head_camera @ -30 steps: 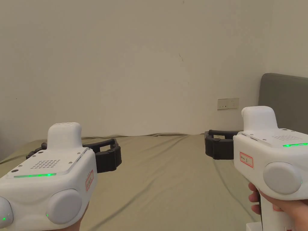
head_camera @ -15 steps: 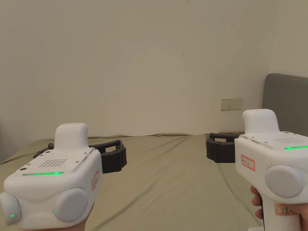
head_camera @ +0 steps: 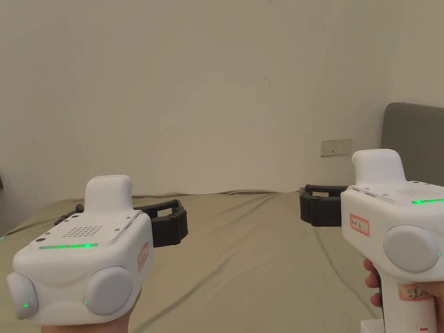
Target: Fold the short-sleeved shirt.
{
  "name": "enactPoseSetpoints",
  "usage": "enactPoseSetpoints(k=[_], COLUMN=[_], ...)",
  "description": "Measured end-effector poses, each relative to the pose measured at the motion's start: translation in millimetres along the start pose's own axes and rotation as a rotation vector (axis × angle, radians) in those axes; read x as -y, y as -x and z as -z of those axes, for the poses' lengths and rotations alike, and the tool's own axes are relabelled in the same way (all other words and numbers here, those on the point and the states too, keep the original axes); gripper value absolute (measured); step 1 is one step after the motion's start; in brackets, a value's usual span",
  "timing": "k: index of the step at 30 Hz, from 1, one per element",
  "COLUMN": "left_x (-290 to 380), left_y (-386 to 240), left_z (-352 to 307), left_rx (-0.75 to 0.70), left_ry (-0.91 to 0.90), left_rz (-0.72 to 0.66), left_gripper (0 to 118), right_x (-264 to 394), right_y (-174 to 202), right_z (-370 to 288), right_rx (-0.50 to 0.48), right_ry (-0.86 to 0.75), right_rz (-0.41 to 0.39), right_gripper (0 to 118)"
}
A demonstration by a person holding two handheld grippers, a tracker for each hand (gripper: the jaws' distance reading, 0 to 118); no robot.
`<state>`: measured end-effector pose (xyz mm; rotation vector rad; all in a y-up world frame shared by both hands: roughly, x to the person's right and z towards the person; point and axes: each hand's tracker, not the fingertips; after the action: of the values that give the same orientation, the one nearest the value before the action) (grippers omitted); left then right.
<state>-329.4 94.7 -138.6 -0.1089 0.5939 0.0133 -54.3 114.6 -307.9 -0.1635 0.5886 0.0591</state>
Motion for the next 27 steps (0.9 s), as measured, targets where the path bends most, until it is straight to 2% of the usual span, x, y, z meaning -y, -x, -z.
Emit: enactPoseSetpoints(k=[5,27], left_x=[-0.4,-1.6], left_y=[2.0,-0.5], left_z=[0.2,-4.2], left_rx=[0.017,0.016], left_ry=[0.004,0.002], left_rz=[-0.036,-0.014], left_gripper=[118,118], right_x=[-3.2,-5.2], right_y=[-0.3,3.7], right_z=[0.6,-2.1], right_rx=[-0.008,-0.006], right_ry=[-0.003,-0.011], right_rz=[0.011,-0.011], right_gripper=[118,118])
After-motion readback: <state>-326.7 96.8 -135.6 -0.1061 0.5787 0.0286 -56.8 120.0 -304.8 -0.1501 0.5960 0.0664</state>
